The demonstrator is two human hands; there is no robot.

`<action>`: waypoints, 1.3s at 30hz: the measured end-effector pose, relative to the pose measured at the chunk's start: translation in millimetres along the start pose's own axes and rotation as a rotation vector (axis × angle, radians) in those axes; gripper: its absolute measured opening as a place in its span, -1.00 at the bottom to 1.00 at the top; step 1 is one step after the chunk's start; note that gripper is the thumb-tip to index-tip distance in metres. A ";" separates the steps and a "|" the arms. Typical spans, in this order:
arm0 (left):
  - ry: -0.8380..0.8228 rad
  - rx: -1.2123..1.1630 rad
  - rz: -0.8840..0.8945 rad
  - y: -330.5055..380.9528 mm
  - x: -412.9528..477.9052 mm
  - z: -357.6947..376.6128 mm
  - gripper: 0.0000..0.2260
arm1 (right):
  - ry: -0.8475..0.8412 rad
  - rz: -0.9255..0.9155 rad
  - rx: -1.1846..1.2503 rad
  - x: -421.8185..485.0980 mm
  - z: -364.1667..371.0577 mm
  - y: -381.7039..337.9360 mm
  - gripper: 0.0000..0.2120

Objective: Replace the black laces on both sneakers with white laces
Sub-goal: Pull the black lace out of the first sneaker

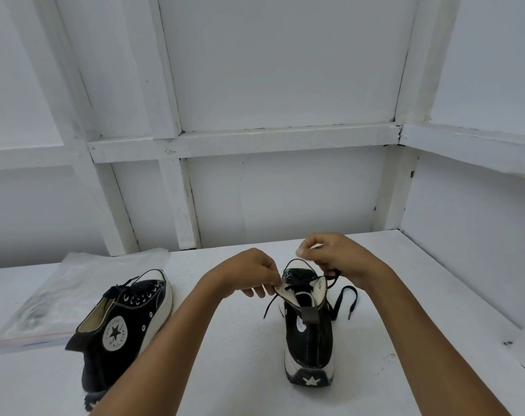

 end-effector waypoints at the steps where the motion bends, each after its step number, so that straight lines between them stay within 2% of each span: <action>1: 0.001 0.003 0.003 0.4 -0.2 0.0 -0.90 | -0.054 -0.009 -0.136 -2.3 2.4 -2.2 -0.86; 4: 0.005 0.009 0.006 1.0 -1.0 -0.1 -0.90 | -0.206 0.031 -0.350 -3.9 12.4 -3.5 -0.88; 9: 0.006 0.008 0.004 -0.9 -1.4 -0.1 -0.90 | -0.182 0.031 -0.337 -0.4 16.4 -2.6 -0.94; 12: 0.003 0.005 0.000 -3.4 -1.5 -0.4 -0.90 | -0.089 0.002 -0.140 2.6 14.3 0.4 -0.86; 17: -0.001 0.006 -0.003 -4.5 -1.5 -0.2 -0.90 | 0.014 0.013 0.470 8.1 5.7 1.6 -0.83; 19: -0.003 0.009 0.000 -4.0 -1.2 0.0 -0.90 | 0.138 -0.012 0.550 9.8 -1.2 1.5 -0.85; 22: -0.003 0.014 0.003 -3.2 -0.9 -0.1 -0.90 | 0.377 -0.039 0.501 10.5 -11.9 4.0 -0.92; 25: 0.002 0.022 0.007 -2.5 0.0 -0.4 -0.91 | 0.528 -0.044 0.399 9.9 -20.0 9.9 -0.93; 27: 0.004 0.027 0.010 -2.1 0.7 -0.9 -0.92 | 0.623 -0.035 0.219 9.9 -23.7 15.7 -0.95; 29: 0.006 0.031 0.014 -1.8 1.6 -1.0 -0.92 | 0.677 0.029 -0.105 9.1 -26.1 21.2 -0.97; 31: 0.009 0.036 0.018 -1.6 2.2 -1.4 -0.92 | 0.628 0.107 -0.313 8.0 -26.0 24.6 -0.87; 33: 0.020 0.048 0.026 -1.2 3.0 -2.1 -0.92 | 0.513 0.116 -0.280 7.1 -24.7 25.7 -0.71; 36: 0.051 0.064 0.060 0.6 4.6 -2.8 -0.93 | 0.314 0.175 -0.184 -1.7 -17.6 19.0 -0.67; 39: 0.079 0.084 0.144 5.7 5.5 -3.7 -0.93 | 0.102 0.302 -0.224 -9.6 -9.0 11.2 -0.69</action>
Point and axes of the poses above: each hand's wrist, its own x-axis towards the middle knuckle, its own z-axis out of the palm, y = z × x, the point moved 2 cm from there along x, towards the middle knuckle, and after that the axes turned 10 degrees about x, right-handed, at the moved point
